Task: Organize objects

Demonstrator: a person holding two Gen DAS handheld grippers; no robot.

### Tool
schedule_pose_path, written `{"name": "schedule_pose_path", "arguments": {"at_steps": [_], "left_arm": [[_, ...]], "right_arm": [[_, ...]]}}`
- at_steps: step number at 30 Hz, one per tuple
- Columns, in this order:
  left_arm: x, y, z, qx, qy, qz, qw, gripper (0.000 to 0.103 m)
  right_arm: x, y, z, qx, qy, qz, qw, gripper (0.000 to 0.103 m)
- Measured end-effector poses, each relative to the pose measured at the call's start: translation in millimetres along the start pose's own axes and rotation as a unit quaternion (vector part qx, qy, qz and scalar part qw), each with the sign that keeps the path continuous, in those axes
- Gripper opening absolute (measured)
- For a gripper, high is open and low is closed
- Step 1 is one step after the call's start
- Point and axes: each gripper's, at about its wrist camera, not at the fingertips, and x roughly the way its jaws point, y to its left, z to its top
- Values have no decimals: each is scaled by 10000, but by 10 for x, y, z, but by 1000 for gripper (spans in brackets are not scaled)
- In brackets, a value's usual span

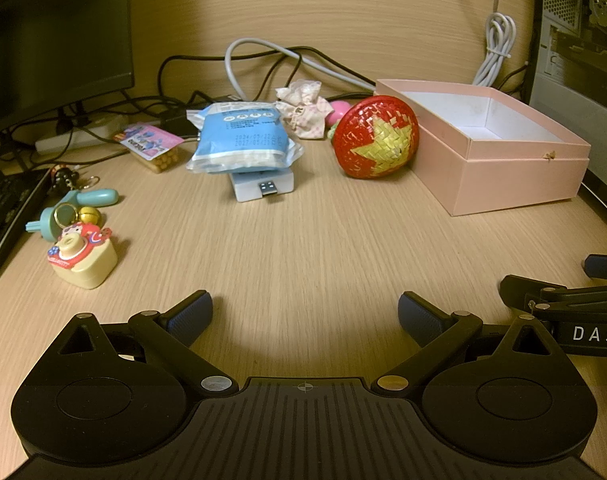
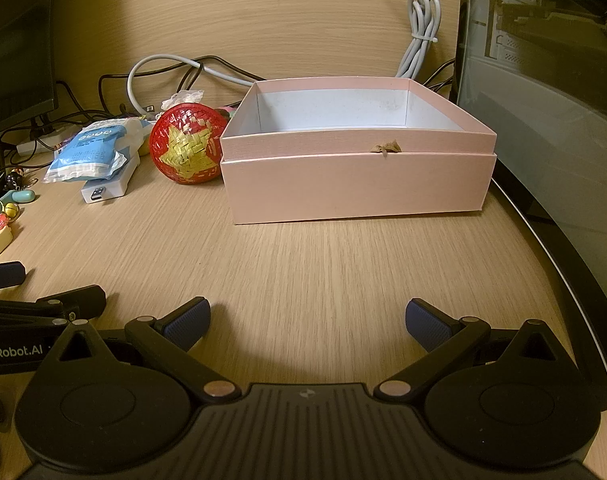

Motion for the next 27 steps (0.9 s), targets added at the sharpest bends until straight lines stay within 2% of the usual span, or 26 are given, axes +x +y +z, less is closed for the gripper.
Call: {"name": "schedule_pose_path", "arguments": {"at_steps": [9, 11, 12, 13, 15, 17, 20, 22, 25, 27], "left_arm": [[0, -2, 2, 1, 17, 10, 10000, 102], [1, 7, 40, 58, 147, -31, 9999, 100], [-6, 40, 85, 51, 240, -89, 9997, 95], [-32, 93, 146, -11, 250, -90, 9996, 86], [-156, 249, 316, -235, -39, 16, 9997, 80], [-214, 422, 593, -541, -466, 93, 9974, 80], [-74, 592, 1040, -762, -562, 116, 9954, 80], [168, 626, 1286, -728, -273, 226, 9967, 80], [639, 655, 1486, -697, 470, 304, 9960, 81], [870, 660, 1518, -645, 793, 236, 9945, 87]], "right_arm": [[-3, 11, -27, -19, 4, 28, 10000, 103], [2, 12, 1, -101, 116, 125, 9998, 103], [6, 4, 10, -110, 167, 139, 9997, 103], [11, 7, 28, -139, 244, 155, 9995, 103], [-7, 18, 35, -165, 352, 175, 9991, 103], [-21, 13, 21, -158, 428, 169, 9988, 103], [-21, 32, 30, -116, 526, 110, 9985, 103], [-9, 31, 61, -134, 638, 129, 9978, 103], [-11, 24, 70, -178, 697, 165, 9973, 103], [-12, 23, 90, -232, 772, 234, 9965, 103]]}}
